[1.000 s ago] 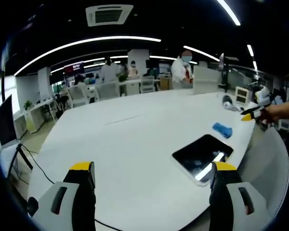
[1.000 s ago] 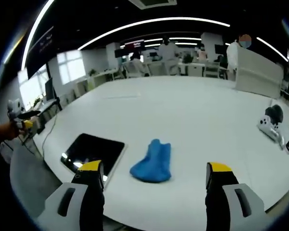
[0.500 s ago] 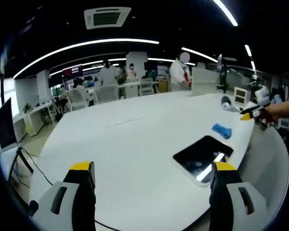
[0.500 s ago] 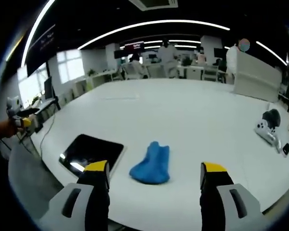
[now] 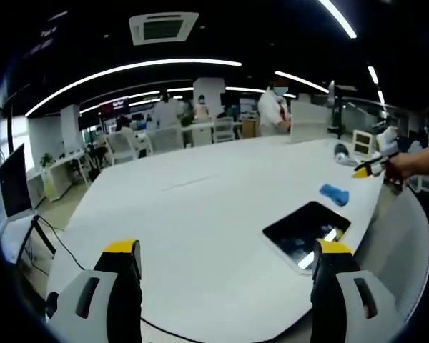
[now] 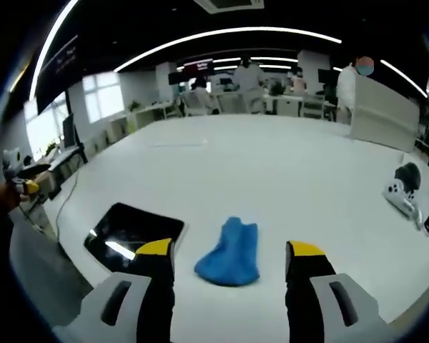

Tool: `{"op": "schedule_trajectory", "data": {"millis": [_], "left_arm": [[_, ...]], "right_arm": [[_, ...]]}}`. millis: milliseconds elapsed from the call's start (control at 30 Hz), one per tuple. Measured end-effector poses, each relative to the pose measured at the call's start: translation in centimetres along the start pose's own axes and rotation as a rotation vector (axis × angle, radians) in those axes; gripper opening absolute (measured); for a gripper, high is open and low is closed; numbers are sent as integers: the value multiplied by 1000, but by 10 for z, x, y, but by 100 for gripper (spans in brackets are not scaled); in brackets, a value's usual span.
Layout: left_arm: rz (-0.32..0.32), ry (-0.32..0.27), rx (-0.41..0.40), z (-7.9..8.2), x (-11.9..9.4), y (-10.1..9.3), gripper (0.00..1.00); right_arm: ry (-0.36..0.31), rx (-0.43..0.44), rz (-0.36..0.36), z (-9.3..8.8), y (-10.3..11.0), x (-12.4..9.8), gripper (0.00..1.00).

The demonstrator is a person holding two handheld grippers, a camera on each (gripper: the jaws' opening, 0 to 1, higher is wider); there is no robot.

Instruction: Wipe the mirror surface with the cleaning cloth until all visible marks leave the cleaned area.

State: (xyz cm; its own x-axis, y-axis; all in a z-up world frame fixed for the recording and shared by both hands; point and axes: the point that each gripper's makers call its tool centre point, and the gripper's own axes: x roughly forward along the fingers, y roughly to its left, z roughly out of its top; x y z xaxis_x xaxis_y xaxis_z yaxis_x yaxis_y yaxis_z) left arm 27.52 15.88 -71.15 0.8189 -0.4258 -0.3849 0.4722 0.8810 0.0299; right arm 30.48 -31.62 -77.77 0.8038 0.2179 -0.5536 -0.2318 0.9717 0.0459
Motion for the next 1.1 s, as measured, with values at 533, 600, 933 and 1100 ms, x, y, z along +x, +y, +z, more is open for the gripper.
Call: {"op": "schedule_trajectory", "data": {"millis": [533,600,933,1100], "left_arm": [[-7,12,10,-1,6,4,100],[-10,17,12,-2,7,4,100],[-7,23,17,1,6,3,100],[7,22,7,-1,3,5,100]], "right_arm": [[90,-15,-30,-24,-8,49,41],[93,-22,-22,-25,-7,55,47],[156,-24,-75,-45,-19,81,29],[197,-21,-61,-54,-11,87,22]]}}
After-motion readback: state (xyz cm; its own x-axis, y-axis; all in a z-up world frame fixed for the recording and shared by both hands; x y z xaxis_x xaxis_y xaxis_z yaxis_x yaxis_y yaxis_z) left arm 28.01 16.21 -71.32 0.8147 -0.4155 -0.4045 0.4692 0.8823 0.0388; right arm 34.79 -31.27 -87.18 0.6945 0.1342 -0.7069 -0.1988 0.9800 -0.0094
